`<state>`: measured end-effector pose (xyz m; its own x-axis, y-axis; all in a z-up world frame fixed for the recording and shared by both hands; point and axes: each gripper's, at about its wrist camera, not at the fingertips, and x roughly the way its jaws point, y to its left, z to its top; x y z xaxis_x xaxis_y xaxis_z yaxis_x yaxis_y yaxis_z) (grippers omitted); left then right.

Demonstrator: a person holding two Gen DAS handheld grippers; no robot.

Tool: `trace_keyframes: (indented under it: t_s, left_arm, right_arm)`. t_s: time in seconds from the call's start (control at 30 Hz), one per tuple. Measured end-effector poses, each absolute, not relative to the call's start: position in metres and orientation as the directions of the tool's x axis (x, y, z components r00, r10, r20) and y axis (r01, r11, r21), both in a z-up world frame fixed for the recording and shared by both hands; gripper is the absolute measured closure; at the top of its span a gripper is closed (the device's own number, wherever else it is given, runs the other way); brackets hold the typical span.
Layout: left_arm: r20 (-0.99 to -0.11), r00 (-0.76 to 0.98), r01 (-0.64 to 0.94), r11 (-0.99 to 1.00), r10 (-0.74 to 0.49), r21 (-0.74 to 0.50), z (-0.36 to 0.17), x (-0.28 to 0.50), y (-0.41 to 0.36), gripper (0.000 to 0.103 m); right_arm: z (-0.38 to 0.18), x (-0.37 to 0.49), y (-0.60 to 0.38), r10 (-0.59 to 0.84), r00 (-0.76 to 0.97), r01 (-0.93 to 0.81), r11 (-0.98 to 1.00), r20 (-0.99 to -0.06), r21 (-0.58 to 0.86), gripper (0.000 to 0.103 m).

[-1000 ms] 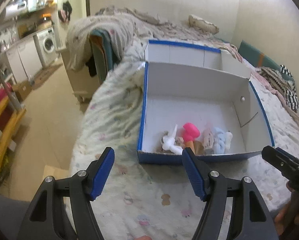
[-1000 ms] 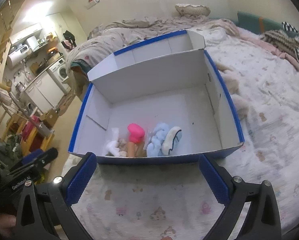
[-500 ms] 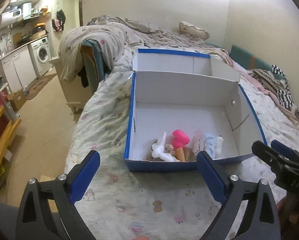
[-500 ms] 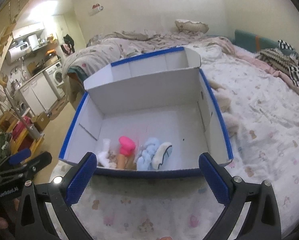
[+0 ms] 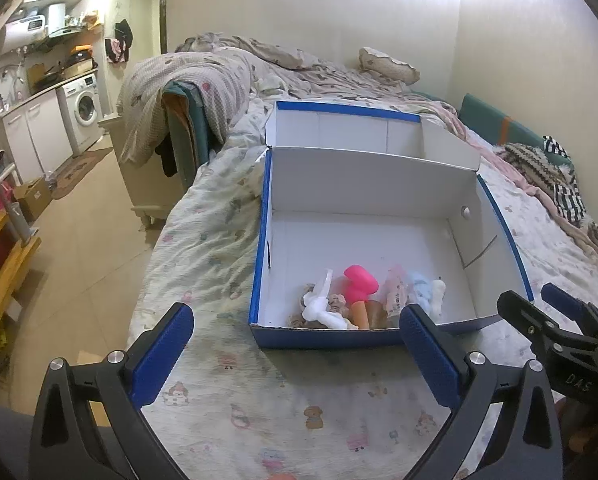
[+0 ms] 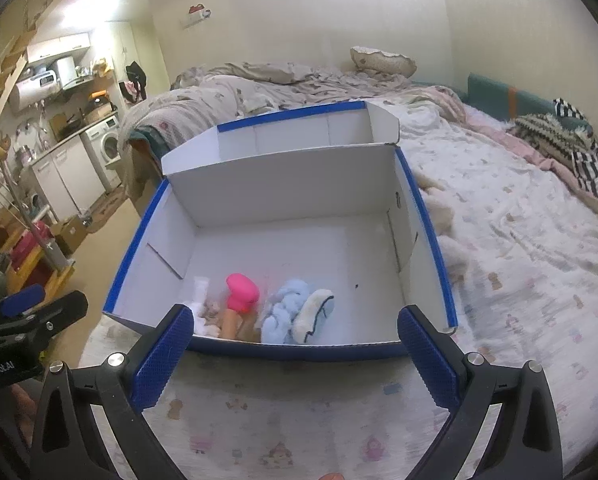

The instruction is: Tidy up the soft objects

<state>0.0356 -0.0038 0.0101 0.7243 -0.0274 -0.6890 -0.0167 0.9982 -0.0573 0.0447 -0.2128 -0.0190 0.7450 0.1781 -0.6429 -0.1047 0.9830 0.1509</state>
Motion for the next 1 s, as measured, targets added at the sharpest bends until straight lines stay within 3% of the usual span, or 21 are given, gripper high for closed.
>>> trace_keyframes:
  t_s: [1.0]
  left_arm:
    - [-0.701, 0.712, -0.009, 0.998, -0.035, -0.060, 0.0041, 0.0354, -0.0048, 0.000]
  right_arm:
    - [-0.0180, 0.0465, -0.2172, 0.175, 0.745, -0.097, 0.983, -0.644, 0.155, 0.000]
